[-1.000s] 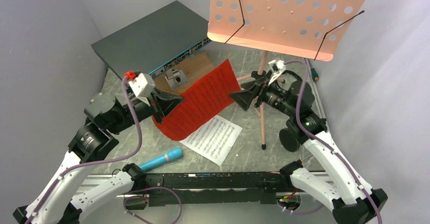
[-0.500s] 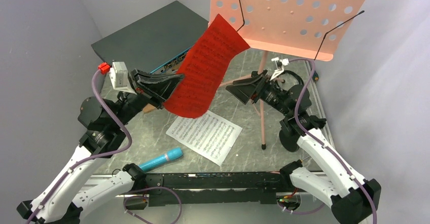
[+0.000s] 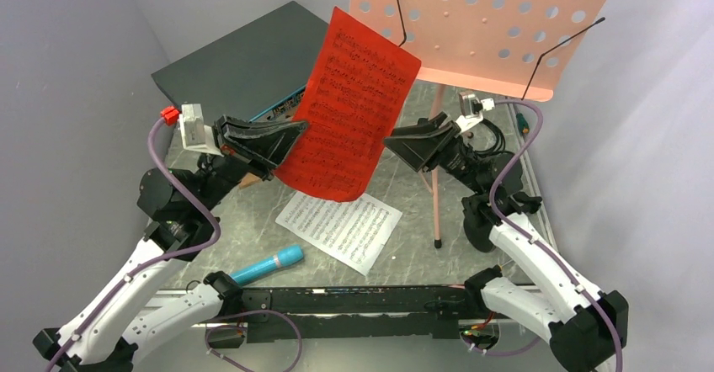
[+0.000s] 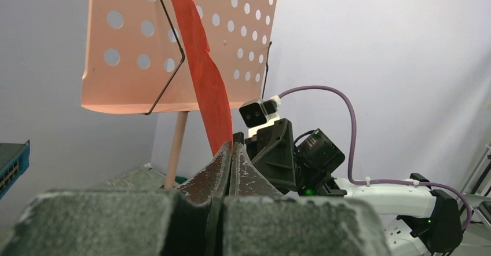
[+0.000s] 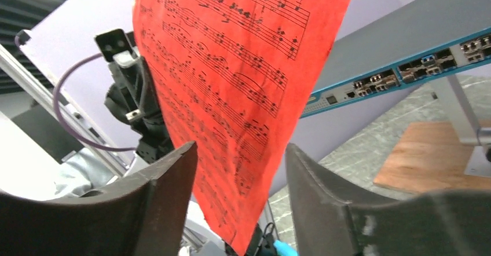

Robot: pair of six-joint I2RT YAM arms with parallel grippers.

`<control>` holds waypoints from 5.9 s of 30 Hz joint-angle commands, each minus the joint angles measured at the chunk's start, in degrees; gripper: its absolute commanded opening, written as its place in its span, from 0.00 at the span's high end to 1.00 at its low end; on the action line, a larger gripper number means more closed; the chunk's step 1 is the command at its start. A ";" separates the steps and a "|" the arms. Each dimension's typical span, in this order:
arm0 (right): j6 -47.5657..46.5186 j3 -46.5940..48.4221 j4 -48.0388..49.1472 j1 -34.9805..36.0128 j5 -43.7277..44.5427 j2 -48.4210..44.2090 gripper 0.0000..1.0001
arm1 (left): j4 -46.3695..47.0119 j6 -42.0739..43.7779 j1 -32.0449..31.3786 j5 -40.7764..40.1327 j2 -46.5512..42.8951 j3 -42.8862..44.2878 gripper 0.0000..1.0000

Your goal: Set up the instrument practice props

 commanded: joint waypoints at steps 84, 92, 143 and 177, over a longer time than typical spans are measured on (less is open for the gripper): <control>-24.25 34.51 -31.40 0.66 -28.09 4.30 0.96 | -22.42 9.27 0.16 13.56 -3.73 7.59 1.00; -14.11 24.64 -7.34 1.28 -22.20 2.96 0.41 | -13.43 3.51 0.18 8.26 -3.69 4.34 1.00; -40.59 46.92 -42.97 -0.06 14.28 5.52 1.00 | -25.78 0.36 0.16 -4.26 5.47 8.95 0.01; -64.45 72.92 -47.34 -0.18 50.55 16.06 1.00 | -15.08 -4.65 0.12 -1.39 43.30 48.36 0.36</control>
